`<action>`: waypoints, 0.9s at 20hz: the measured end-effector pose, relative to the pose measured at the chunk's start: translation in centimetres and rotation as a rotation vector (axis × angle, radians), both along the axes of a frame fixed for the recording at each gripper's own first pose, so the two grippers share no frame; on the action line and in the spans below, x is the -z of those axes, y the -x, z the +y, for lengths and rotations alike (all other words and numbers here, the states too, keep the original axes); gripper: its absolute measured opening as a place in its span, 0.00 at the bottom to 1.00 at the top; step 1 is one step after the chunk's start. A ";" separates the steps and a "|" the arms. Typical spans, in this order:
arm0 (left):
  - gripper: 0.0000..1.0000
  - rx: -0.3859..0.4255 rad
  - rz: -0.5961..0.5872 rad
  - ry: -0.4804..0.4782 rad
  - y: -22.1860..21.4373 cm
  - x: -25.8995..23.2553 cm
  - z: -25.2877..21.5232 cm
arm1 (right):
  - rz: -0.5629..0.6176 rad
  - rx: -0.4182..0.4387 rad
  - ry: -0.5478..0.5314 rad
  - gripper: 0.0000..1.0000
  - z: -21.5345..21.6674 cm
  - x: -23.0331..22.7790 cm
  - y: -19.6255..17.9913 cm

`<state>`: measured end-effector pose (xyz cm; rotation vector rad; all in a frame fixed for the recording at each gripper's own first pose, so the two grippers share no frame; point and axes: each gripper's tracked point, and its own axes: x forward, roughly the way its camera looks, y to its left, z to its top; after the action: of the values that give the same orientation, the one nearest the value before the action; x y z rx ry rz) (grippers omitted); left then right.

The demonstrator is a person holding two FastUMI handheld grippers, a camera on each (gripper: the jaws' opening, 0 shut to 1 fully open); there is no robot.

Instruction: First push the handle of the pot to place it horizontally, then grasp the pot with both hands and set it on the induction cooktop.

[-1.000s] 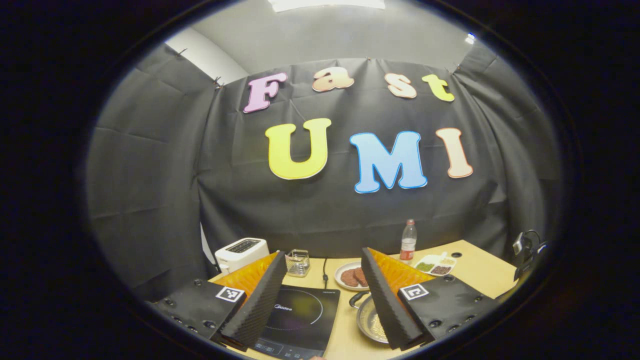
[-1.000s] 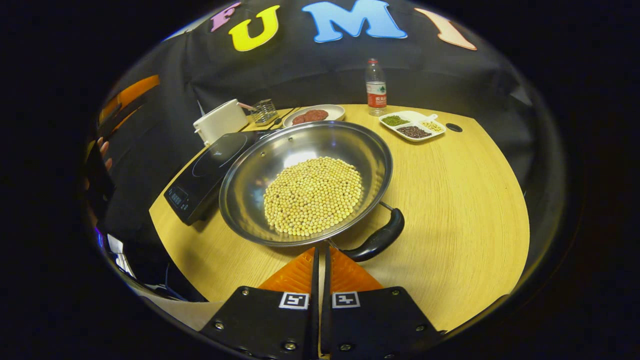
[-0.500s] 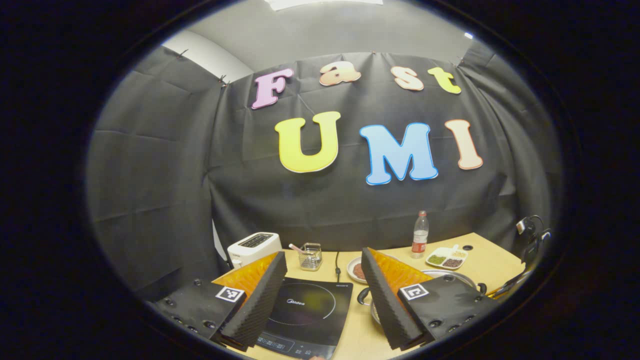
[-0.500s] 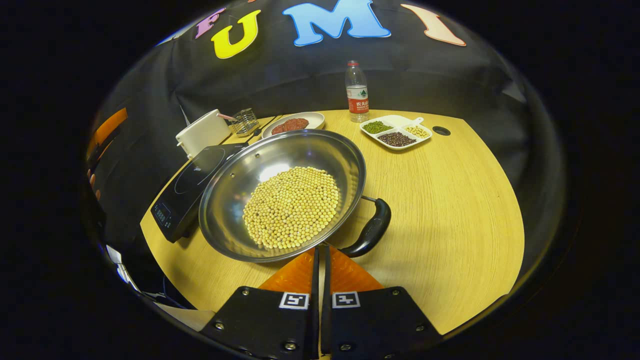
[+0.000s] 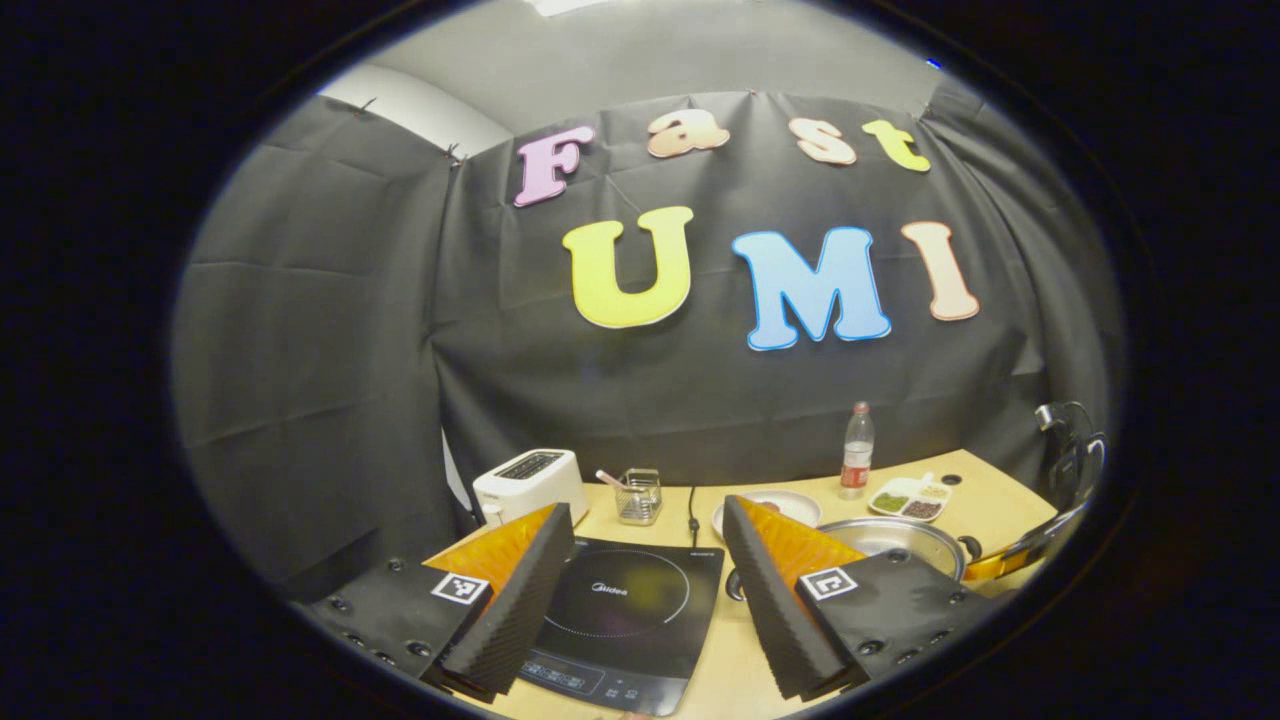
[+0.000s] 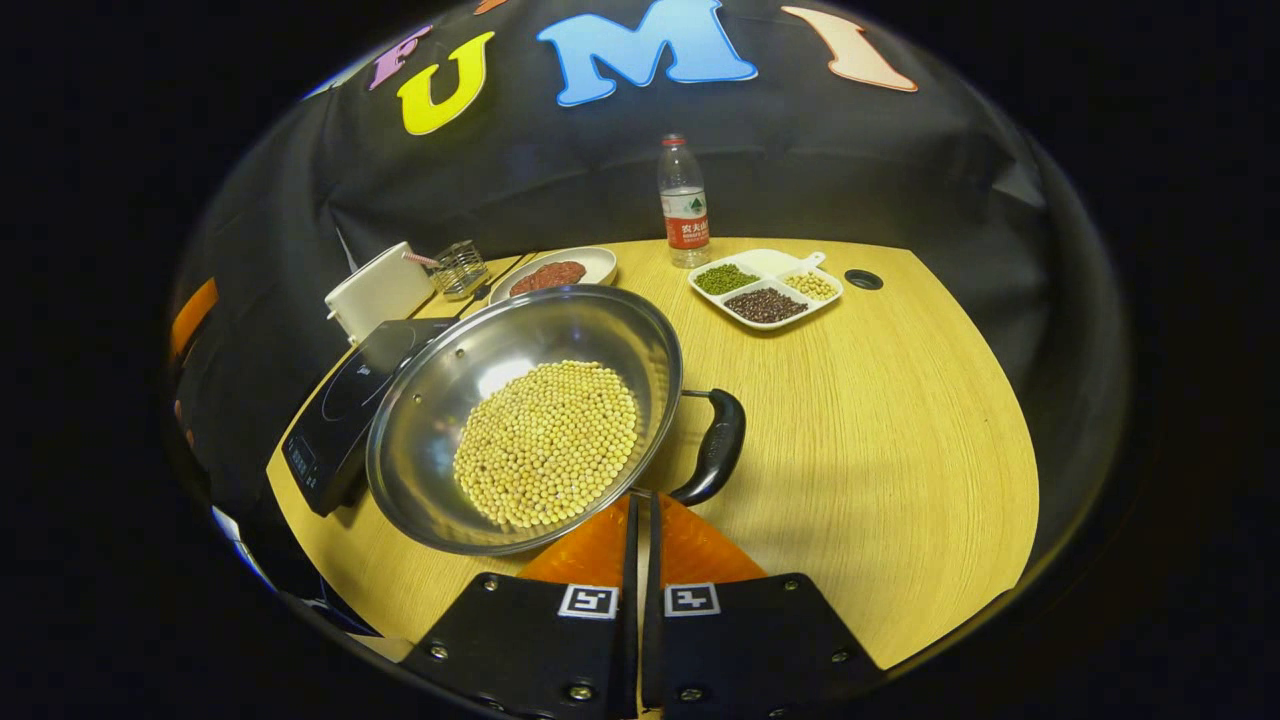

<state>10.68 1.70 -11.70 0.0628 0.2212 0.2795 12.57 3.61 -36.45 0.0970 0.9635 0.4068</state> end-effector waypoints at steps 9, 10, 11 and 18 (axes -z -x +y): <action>0.98 0.054 0.031 0.019 -1.2 2.2 -1.8 | -0.102 0.126 -0.012 0.15 -2.6 -2.9 -1.9; 0.98 0.066 0.034 0.026 -1.5 2.4 -2.0 | -0.121 0.139 -0.033 0.21 -2.8 -4.0 -1.9; 0.98 0.080 0.036 0.030 -1.9 2.7 -2.2 | -0.146 0.154 -0.049 0.27 -2.9 -4.9 -2.0; 0.98 0.153 0.086 0.078 -5.1 5.6 -2.8 | -0.289 0.210 -0.028 1.00 -3.4 -8.4 -3.5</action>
<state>15.82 -1.06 -17.34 0.0146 0.3114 0.1154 16.07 0.22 -28.10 0.1585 0.6551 0.2319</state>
